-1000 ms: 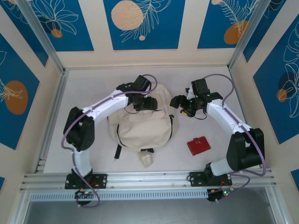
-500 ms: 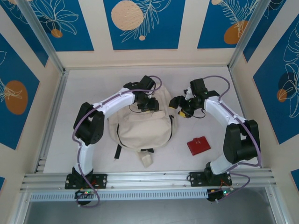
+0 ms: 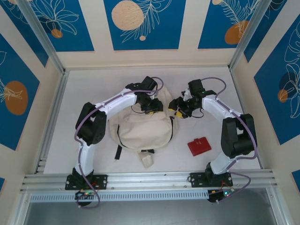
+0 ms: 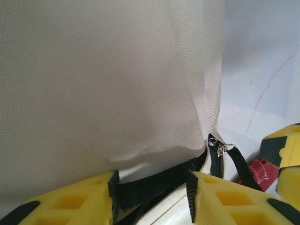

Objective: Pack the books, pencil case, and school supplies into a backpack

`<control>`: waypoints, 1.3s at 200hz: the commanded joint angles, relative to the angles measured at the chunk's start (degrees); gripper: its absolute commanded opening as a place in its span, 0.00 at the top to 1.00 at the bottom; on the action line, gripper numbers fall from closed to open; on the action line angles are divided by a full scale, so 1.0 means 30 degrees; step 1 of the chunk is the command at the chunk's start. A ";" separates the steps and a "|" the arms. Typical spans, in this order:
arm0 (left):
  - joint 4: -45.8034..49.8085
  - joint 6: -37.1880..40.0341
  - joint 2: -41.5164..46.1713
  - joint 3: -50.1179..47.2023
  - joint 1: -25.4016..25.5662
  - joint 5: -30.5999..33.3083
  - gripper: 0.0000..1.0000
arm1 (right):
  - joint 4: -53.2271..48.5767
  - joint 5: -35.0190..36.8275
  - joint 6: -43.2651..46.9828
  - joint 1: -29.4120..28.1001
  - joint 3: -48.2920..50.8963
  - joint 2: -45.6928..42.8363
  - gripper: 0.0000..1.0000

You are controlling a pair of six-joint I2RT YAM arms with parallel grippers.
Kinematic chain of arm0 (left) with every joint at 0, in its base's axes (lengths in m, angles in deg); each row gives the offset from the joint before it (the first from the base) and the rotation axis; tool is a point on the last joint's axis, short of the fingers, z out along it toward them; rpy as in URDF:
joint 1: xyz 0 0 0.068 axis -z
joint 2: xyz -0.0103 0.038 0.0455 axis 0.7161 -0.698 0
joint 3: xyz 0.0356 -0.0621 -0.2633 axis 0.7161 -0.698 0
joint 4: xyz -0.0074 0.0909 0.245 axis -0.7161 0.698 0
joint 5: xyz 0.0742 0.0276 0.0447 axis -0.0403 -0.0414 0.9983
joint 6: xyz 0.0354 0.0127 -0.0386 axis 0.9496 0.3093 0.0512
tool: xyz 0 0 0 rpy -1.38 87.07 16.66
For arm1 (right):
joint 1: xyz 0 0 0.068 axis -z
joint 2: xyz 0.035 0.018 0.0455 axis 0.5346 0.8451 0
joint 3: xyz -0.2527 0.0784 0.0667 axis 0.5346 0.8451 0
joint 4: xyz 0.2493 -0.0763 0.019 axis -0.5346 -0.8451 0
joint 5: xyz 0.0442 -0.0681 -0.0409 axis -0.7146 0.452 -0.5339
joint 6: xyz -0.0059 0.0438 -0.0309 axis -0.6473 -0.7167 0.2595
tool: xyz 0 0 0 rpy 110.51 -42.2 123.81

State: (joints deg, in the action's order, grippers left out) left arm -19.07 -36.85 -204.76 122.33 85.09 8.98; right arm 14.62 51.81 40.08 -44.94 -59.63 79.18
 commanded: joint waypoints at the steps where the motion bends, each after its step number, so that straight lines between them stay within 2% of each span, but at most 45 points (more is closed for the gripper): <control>1: 0.0271 -0.0467 -0.0448 0.0720 0.0287 -0.1152 0.62 | 0.0148 -0.0900 0.0230 -0.0300 -0.0504 0.0384 0.50; 79: -0.0308 -0.1302 -0.0187 0.0472 0.0286 -0.1188 0.69 | 0.0002 -0.1097 0.0651 -0.0972 -0.0885 0.1684 0.64; 100: -0.0573 -0.1469 -0.0247 0.0466 0.0244 -0.1179 0.69 | 0.0002 -0.1082 0.0655 -0.1106 -0.0958 0.1895 0.65; 125: -0.1111 -0.1724 -0.0316 0.0501 0.0264 -0.1282 0.61 | -0.0026 -0.0964 0.0684 -0.1215 -0.0953 0.2098 0.65; 147: -0.1152 -0.1800 -0.0459 0.0567 0.0242 -0.1201 0.61 | -0.0056 -0.0885 0.0666 -0.1230 -0.0908 0.2161 0.66; 184: -0.1013 -0.1879 -0.0324 0.0515 0.0257 -0.0219 0.74 | -0.0085 -0.0779 0.0684 -0.1268 -0.0865 0.2159 0.68; 216: -0.0793 -0.1819 0.0002 0.0486 0.0259 0.0905 1.00 | -0.0407 -0.0310 0.0629 -0.1298 -0.0976 0.2216 0.69; 260: 0.1195 -0.0287 0.1329 0.0561 0.0213 0.3544 1.00 | -0.0935 0.1072 0.0250 -0.1316 -0.0985 0.2342 0.75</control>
State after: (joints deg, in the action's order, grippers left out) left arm -20.71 -41.37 -204.72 122.53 85.31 13.20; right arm 13.99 52.75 41.28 -48.50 -61.44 85.06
